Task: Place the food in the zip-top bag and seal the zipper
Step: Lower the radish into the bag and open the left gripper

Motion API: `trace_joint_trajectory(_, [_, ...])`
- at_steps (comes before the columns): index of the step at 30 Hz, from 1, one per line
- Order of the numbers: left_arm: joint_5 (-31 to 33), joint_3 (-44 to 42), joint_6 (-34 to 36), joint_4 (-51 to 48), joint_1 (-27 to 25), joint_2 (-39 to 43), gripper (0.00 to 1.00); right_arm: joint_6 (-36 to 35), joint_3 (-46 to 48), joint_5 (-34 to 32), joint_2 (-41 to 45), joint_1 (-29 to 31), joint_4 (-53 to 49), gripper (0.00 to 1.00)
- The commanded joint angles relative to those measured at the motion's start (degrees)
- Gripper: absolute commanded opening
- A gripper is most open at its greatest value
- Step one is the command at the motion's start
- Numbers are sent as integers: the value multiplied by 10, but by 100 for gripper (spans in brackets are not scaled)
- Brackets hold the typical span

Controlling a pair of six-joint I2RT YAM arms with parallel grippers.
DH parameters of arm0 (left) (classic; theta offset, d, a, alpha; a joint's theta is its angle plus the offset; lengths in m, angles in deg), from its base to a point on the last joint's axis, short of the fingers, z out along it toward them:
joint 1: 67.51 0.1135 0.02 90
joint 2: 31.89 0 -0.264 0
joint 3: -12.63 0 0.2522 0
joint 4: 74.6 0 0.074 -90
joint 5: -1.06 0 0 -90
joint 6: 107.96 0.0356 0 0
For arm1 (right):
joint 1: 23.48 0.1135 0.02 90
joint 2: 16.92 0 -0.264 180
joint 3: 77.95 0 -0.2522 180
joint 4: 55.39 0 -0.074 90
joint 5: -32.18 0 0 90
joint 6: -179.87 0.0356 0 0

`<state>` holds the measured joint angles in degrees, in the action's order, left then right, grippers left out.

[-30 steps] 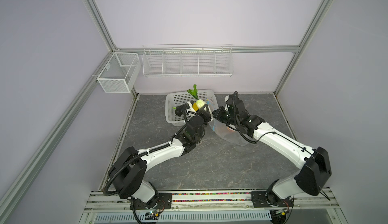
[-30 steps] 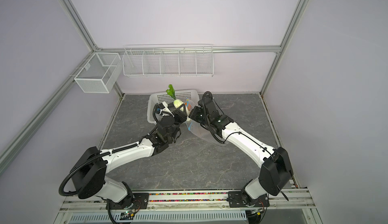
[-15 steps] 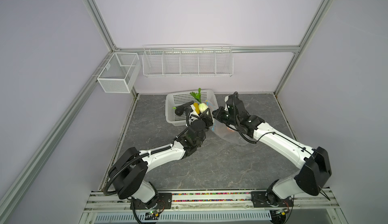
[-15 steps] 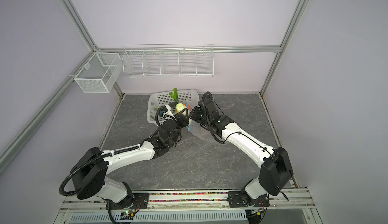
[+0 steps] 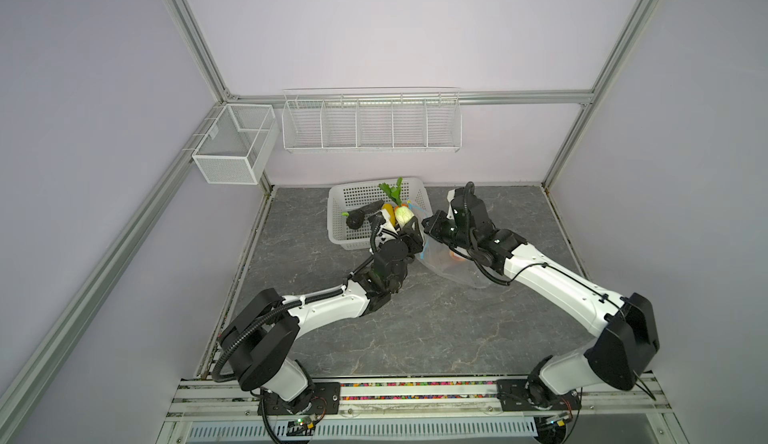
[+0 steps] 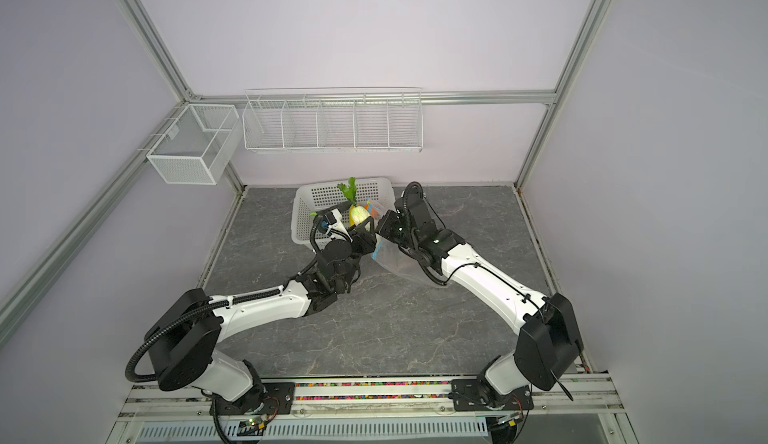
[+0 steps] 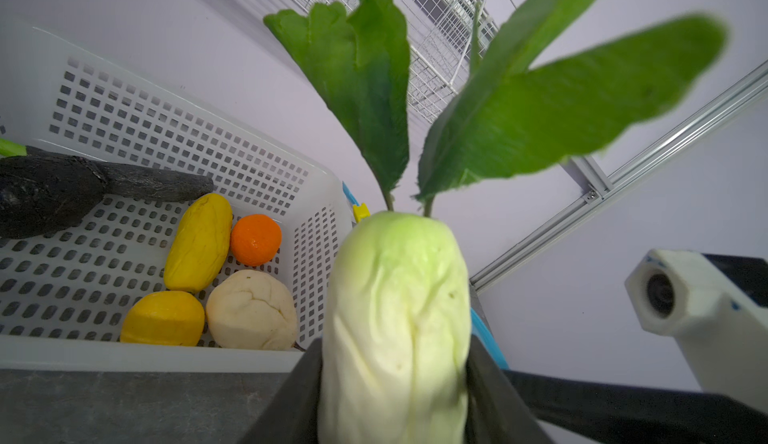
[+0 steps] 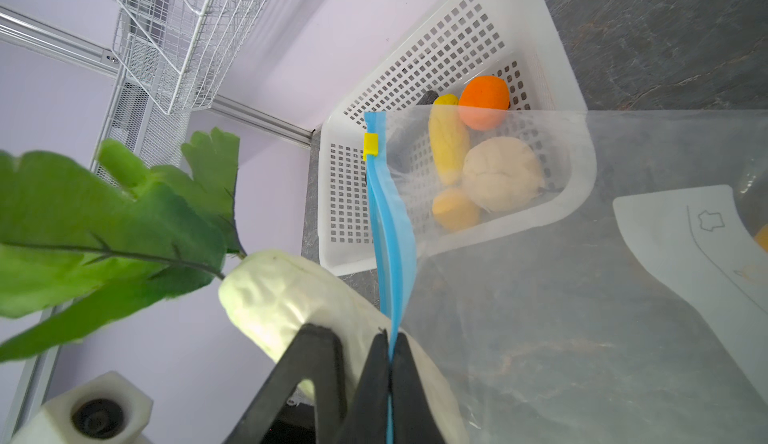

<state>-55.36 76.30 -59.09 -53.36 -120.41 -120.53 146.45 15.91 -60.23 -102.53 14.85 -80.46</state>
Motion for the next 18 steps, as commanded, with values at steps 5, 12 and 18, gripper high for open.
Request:
trace_joint_trajectory(5, [15, 0, 14, -15, -4, 3, 66, 5, 4, 7, 18, -7, 8, 6])
trace_joint_trajectory(12, [12, -1, 23, -27, -4, 16, 66, 6, 2, 9, 14, -8, 9, 6])
trace_joint_trajectory(18, [26, -12, 56, -68, -4, 75, 64, 0, 12, 0, 26, -11, 4, 6])
